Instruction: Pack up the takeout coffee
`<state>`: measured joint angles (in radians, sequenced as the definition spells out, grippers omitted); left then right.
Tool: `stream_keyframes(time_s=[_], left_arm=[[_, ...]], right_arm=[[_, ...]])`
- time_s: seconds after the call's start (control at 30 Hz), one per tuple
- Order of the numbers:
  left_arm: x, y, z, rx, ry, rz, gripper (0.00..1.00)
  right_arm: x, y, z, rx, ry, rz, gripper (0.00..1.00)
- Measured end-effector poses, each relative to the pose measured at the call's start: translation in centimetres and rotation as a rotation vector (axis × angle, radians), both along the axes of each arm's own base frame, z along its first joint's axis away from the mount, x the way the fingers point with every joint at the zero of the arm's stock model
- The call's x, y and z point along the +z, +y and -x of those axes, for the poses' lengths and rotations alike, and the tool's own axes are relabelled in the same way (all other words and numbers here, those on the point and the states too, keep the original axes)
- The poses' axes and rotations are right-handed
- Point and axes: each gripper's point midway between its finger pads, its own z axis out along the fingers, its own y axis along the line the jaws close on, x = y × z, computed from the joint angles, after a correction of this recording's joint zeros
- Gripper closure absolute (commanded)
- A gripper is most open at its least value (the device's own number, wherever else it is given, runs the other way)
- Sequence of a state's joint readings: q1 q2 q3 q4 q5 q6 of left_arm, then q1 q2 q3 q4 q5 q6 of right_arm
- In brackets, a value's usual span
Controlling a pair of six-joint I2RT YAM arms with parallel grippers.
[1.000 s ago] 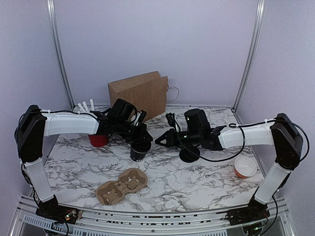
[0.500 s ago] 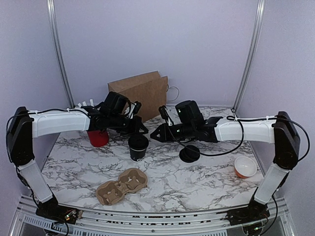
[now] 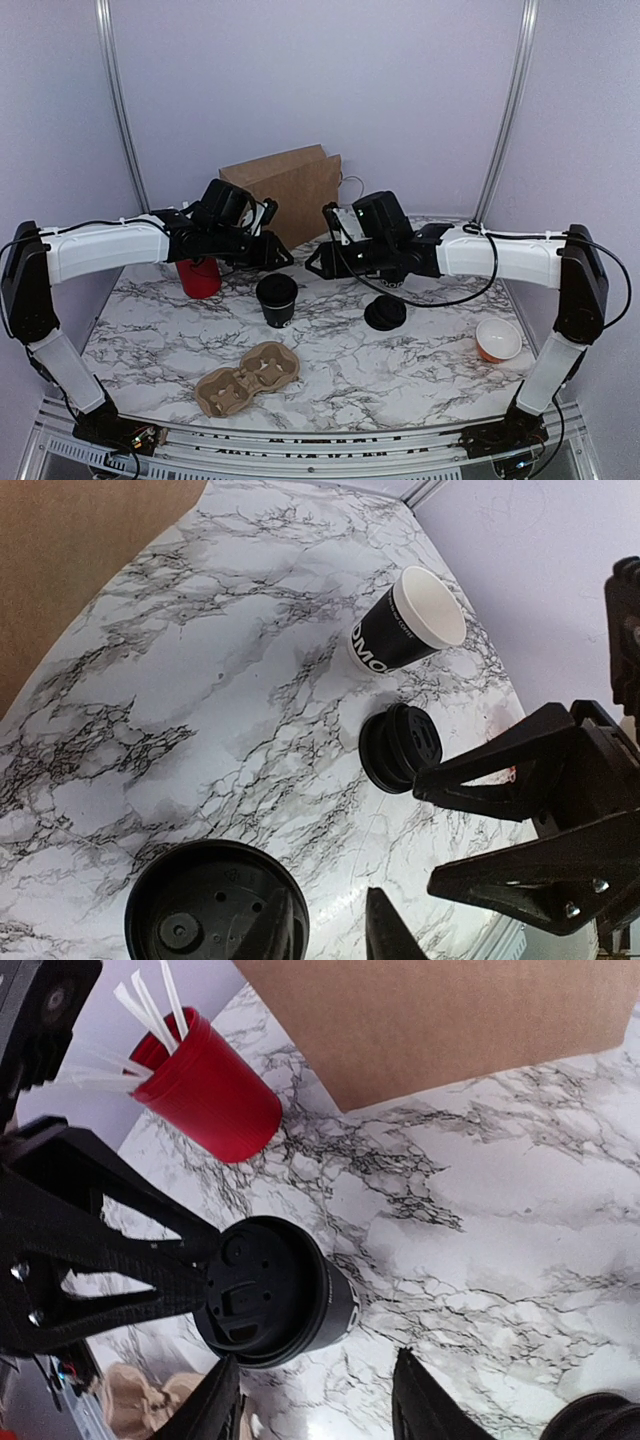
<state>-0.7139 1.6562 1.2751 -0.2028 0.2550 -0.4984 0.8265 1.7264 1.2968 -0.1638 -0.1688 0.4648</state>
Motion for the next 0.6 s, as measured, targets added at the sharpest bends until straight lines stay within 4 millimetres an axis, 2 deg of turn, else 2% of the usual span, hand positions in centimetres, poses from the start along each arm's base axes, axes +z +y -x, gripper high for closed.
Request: stream_keyframes(time_s=[0.1, 0.2, 0.33, 0.43, 0.6], left_arm=[[-0.1, 0.4, -0.1, 0.008, -0.005, -0.025, 0.61], [-0.3, 0.8, -0.3, 0.023, -0.01, -0.05, 0.48], [-0.3, 1.8, -0.6, 0.072, -0.017, -0.084, 0.24], [0.6, 3.2, -1.1, 0.133, -0.04, -0.105, 0.03], [3.7, 5.8, -1.9, 0.242, -0.109, -0.099, 0.01]], right_arm=[[0.3, -0.2, -0.3, -0.002, -0.024, 0.021, 0.33], [0.8, -0.4, -0.7, 0.002, -0.048, 0.041, 0.26], [2.1, -0.3, -1.2, 0.019, -0.103, 0.073, 0.21], [2.9, 0.4, -1.5, 0.038, -0.151, 0.101, 0.16], [1.7, 3.0, 0.3, 0.113, -0.176, 0.164, 0.14]])
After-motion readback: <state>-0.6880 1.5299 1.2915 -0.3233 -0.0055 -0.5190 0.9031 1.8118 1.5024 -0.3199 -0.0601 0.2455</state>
